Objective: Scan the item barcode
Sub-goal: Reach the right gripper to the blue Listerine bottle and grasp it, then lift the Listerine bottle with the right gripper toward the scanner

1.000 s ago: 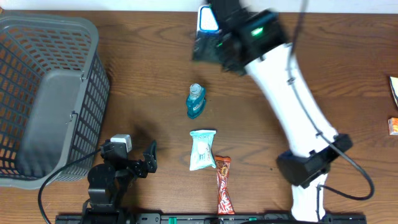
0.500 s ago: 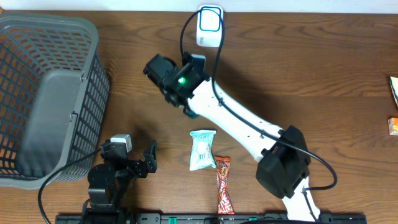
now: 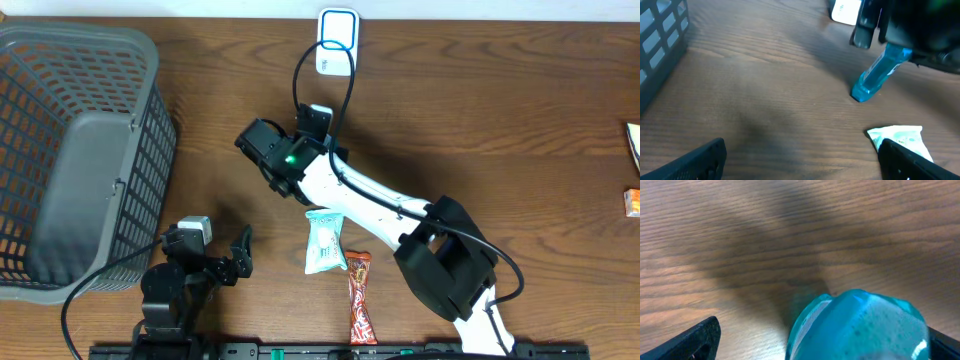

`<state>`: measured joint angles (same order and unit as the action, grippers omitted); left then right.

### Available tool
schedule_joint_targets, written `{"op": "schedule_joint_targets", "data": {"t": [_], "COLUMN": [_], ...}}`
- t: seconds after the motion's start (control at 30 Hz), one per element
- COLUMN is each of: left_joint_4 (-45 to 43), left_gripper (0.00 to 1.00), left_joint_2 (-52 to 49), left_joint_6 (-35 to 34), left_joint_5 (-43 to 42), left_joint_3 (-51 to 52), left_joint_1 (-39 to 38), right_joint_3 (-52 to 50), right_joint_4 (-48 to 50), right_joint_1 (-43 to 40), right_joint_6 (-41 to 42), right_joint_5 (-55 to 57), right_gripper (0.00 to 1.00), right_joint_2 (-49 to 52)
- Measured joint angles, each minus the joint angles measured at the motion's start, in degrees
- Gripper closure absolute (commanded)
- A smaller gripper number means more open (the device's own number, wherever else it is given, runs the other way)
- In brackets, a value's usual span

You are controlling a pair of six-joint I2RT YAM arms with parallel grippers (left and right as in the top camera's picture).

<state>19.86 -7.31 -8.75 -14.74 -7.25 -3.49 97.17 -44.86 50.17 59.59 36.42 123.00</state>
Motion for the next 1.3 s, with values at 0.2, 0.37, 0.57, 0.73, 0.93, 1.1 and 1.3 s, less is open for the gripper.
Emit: {"op": "schedule_joint_targets", "data": {"t": [0.2,0.37,0.57,0.73,0.93,1.1,1.3], "left_joint_4": [0.0,0.0,0.0,0.0,0.0,0.0,0.0], "left_gripper": [0.04,0.04,0.04,0.04,0.04,0.03,0.03], "left_joint_2": [0.0,0.0,0.0,0.0,0.0,0.0,0.0], "left_joint_6": [0.0,0.0,0.0,0.0,0.0,0.0,0.0], "left_joint_5": [0.0,0.0,0.0,0.0,0.0,0.0,0.0], "left_joint_3": [0.0,0.0,0.0,0.0,0.0,0.0,0.0], "left_joint_1": [0.0,0.0,0.0,0.0,0.0,0.0,0.0], "right_joint_3": [-0.9,-0.9,-1.0,-1.0,-0.5,0.3,-0.4], "right_joint_4": [3.2,3.8,3.8,4.0,3.1,0.5,-4.7], "right_joint_1": [-0.2,-0.2,-0.2,-0.3,-2.3,-7.0,-14.6], "right_joint_6": [-5.5,-8.4,-10.0,-12.4,-20.0,-27.3,-39.2], "right_joint_5": [4.4,7.1,8.2,7.3,-0.6,-16.7,-44.7], "right_gripper": [0.5,0.73,0.86,0.93,0.99,0.99,0.99], "right_joint_2": [0.0,0.0,0.0,0.0,-1.2,-3.4,-4.1]}}
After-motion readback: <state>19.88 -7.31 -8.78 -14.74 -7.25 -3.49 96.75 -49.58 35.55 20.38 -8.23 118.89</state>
